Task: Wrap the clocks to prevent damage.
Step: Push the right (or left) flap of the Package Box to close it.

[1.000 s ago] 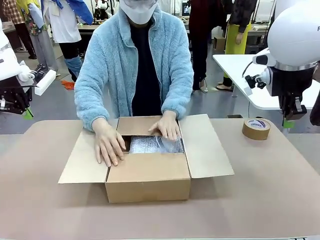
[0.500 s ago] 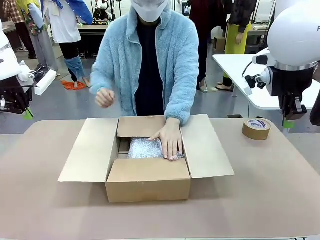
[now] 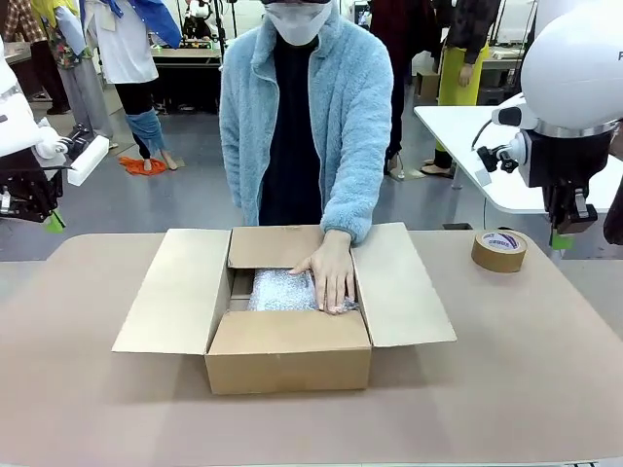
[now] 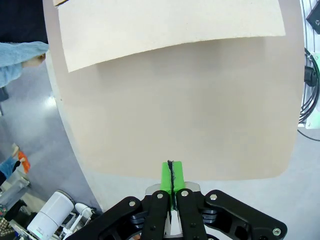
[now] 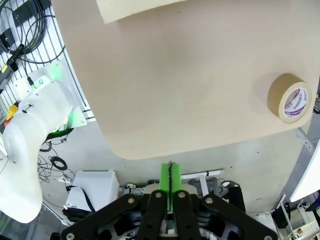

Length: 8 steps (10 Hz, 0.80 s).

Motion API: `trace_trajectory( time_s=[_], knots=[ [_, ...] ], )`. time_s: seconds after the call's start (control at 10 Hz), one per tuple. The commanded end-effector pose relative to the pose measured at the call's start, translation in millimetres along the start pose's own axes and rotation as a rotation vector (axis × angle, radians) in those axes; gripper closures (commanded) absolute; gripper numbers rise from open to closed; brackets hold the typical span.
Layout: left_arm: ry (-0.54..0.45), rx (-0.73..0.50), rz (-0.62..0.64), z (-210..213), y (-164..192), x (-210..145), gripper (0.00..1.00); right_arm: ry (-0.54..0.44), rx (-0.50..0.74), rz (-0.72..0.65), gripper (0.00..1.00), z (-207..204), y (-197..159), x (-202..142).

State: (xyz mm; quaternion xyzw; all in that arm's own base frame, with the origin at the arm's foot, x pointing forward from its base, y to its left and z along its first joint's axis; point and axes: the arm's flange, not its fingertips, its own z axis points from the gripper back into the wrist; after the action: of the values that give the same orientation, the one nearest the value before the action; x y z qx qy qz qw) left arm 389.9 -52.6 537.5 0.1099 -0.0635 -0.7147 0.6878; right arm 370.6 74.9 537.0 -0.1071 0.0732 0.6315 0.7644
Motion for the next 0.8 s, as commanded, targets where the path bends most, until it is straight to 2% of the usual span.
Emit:
trace_trajectory(
  time_s=[0.0, 0.1, 0.2, 0.3, 0.4, 0.5, 0.6, 0.7],
  knots=[
    [0.0, 0.0, 0.0, 0.0, 0.0, 0.0, 1.0, 0.02, -0.001, -0.017, 0.99, 0.2, 1.1, -0.7],
    [-0.294, -0.066, 0.053, -1.0, 4.0, -15.8, 1.0, 0.02, -0.001, -0.017, 0.99, 0.2, 1.1, -0.7],
    [-0.547, -0.065, 0.075, -15.6, 4.9, -39.9, 1.0, 0.02, -0.001, -0.017, 0.99, 0.2, 1.1, -0.7],
    [-0.675, -0.044, 0.112, -35.4, 6.8, -55.7, 1.0, 0.02, -0.001, -0.017, 0.99, 0.2, 1.1, -0.7],
    [-0.825, -0.079, 0.18, -55.8, 4.1, -66.9, 1.0, 0.02, -0.001, -0.017, 0.99, 0.2, 1.1, -0.7],
    [-0.911, -0.108, 0.242, -73.8, -5.0, -73.1, 1.0, 0.02, -0.001, -0.017, 0.99, 0.2, 1.1, -0.7],
    [-0.938, -0.144, 0.294, -96.0, -16.0, -71.3, 1.0, 0.02, -0.001, -0.017, 0.99, 0.2, 1.1, -0.7],
    [-0.924, -0.188, 0.318, -125.6, -25.7, -62.8, 1.0, 0.02, -0.001, -0.017, 0.99, 0.2, 1.1, -0.7]
  ],
)
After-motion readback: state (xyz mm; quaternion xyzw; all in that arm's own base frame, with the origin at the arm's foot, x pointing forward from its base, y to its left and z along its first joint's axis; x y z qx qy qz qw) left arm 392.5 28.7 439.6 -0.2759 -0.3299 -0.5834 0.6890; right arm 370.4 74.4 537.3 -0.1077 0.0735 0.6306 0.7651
